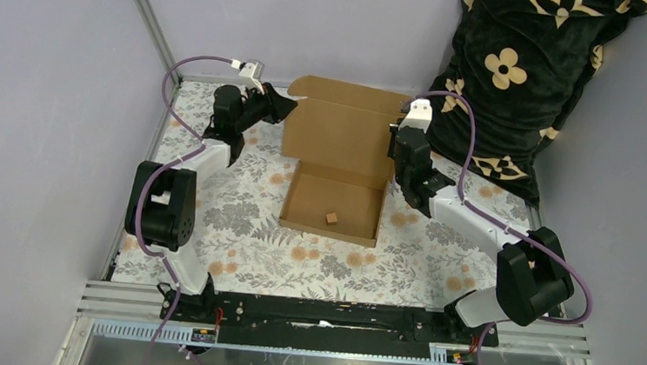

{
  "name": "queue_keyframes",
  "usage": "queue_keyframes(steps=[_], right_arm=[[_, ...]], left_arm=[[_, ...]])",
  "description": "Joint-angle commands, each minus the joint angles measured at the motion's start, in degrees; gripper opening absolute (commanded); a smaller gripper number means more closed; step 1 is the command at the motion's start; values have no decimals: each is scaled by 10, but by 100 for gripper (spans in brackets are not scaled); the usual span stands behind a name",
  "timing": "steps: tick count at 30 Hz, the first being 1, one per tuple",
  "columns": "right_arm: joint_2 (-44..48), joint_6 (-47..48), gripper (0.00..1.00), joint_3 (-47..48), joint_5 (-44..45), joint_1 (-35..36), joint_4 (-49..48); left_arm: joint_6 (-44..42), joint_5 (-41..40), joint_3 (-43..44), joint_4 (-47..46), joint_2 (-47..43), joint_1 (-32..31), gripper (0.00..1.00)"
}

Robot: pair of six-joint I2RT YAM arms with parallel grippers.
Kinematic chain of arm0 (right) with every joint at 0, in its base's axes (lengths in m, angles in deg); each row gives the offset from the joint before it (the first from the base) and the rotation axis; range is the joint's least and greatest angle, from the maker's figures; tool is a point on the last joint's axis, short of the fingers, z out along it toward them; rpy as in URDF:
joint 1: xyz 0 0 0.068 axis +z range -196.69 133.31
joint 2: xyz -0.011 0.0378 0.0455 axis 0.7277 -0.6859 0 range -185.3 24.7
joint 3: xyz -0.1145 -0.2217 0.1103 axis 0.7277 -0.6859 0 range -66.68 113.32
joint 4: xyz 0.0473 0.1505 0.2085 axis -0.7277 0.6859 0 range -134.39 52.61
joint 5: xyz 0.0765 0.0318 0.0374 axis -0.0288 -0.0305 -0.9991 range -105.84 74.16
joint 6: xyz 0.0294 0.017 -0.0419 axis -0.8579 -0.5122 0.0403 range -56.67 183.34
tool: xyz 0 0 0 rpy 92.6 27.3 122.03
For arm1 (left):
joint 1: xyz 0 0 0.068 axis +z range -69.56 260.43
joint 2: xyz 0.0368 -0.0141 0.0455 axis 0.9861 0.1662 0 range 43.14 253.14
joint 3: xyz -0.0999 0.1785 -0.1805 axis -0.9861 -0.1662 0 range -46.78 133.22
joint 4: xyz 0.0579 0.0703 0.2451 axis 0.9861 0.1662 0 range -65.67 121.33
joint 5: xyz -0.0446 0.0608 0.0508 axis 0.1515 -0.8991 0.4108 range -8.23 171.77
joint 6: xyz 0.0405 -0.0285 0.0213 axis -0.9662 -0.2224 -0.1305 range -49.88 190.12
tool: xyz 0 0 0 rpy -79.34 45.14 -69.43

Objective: Fold the paper box

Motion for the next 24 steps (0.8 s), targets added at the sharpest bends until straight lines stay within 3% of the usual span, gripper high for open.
queue_keyframes(steps=[1, 8, 16, 24], right_arm=[[-8, 12, 0, 28, -12, 2, -13], [-4, 13, 0, 37, -23, 2, 11], [8, 1, 0, 46, -49, 2, 67], [6, -7, 3, 91, -56, -1, 154]], left_arm=[[-21, -6, 27, 3, 10, -11, 22], [-72, -47, 32, 57, -3, -43, 10], [-121, -125, 14, 116, -47, -70, 8], [-132, -200, -33, 118, -117, -88, 6]])
